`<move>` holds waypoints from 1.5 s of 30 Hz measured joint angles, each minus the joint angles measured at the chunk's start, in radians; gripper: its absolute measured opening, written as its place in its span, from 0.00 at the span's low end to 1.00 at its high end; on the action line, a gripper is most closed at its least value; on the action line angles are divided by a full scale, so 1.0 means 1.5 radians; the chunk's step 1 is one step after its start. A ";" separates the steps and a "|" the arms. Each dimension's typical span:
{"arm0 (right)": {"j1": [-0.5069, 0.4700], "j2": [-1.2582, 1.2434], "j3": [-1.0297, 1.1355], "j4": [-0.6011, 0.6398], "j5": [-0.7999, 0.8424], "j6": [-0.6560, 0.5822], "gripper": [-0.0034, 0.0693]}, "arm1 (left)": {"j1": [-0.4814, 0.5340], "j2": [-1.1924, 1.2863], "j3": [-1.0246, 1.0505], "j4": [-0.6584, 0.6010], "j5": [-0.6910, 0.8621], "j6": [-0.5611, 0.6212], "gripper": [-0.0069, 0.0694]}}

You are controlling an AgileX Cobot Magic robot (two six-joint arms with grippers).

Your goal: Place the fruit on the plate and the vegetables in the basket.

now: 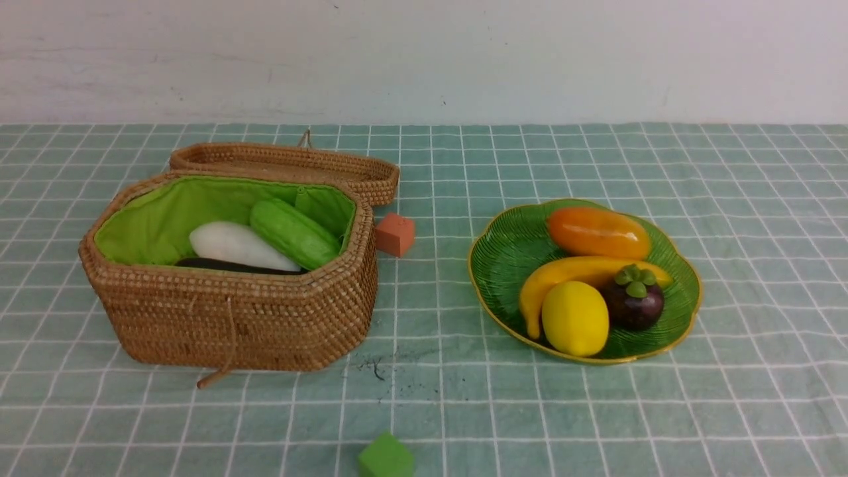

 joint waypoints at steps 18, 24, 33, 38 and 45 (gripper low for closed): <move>0.000 -0.001 0.001 0.006 0.000 0.000 0.03 | 0.000 0.000 0.000 0.000 0.000 0.000 0.11; 0.000 -0.001 0.001 0.006 0.000 0.000 0.04 | 0.000 0.000 0.000 0.000 0.000 0.000 0.12; 0.000 -0.001 0.001 0.006 0.000 0.000 0.04 | 0.133 0.000 0.031 -0.027 -0.063 0.055 0.12; 0.000 -0.001 0.001 0.006 0.000 0.000 0.05 | 0.374 0.000 0.090 -0.160 -0.179 0.175 0.07; 0.000 -0.001 0.001 0.006 0.000 0.000 0.05 | 0.485 -0.007 0.174 -0.202 -0.069 0.192 0.07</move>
